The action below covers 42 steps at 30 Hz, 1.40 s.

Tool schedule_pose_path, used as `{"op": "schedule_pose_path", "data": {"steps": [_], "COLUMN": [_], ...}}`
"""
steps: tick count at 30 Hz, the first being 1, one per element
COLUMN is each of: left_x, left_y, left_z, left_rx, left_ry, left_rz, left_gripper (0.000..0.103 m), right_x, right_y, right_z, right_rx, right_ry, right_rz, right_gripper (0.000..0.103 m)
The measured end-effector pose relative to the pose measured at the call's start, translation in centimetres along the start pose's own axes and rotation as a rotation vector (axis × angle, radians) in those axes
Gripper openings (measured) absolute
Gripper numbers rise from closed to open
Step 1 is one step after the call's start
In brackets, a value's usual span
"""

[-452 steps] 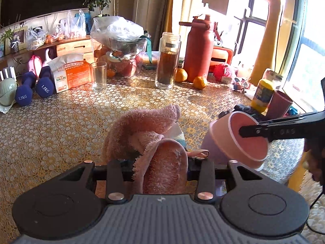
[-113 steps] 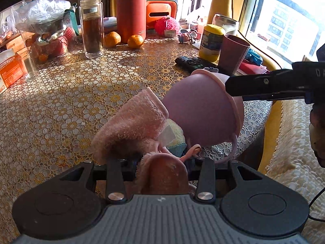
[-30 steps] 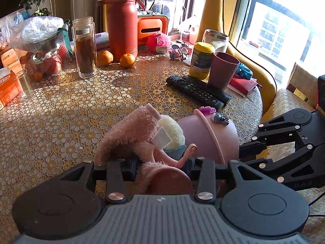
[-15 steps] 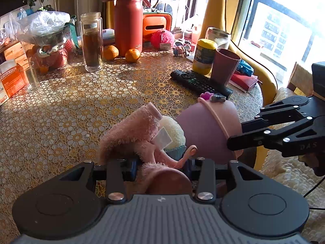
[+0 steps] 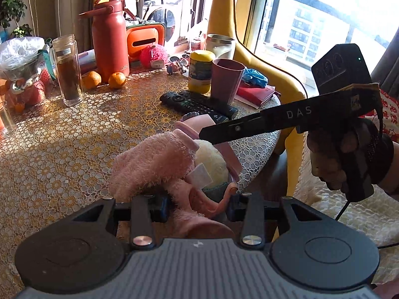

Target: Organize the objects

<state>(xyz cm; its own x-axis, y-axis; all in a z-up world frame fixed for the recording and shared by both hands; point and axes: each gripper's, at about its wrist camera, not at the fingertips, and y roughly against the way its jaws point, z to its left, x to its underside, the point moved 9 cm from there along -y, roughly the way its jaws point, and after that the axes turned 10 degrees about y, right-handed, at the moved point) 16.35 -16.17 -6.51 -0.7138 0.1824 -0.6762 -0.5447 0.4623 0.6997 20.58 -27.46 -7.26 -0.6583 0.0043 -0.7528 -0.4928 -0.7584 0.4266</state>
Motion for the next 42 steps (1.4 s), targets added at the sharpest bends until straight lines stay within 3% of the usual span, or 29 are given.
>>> {"op": "schedule_pose_path", "data": {"steps": [12, 24, 33, 42], "left_x": [1.1, -2.2, -2.9, -2.5], "left_y": [-2.0, 2.3, -0.1, -1.8], "left_z": [3.4, 1.5, 1.3, 3.4], "left_rx": [-0.068, 0.015, 0.036, -0.012], "left_ry": [0.074, 0.078, 0.093, 0.124], "left_rz": [0.061, -0.067, -0.039, -0.008], "left_gripper": [0.040, 0.040, 0.040, 0.040], "right_x": [-0.3, -0.1, 0.1, 0.2], "right_y": [0.2, 0.1, 0.1, 0.6], "right_z": [-0.9, -0.7, -0.5, -0.8], "right_rx": [0.018, 0.015, 0.010, 0.005], "right_ry": [-0.011, -0.002, 0.002, 0.014], "right_rz": [-0.020, -0.013, -0.007, -0.003], "right_gripper": [0.016, 0.016, 0.016, 0.016]}}
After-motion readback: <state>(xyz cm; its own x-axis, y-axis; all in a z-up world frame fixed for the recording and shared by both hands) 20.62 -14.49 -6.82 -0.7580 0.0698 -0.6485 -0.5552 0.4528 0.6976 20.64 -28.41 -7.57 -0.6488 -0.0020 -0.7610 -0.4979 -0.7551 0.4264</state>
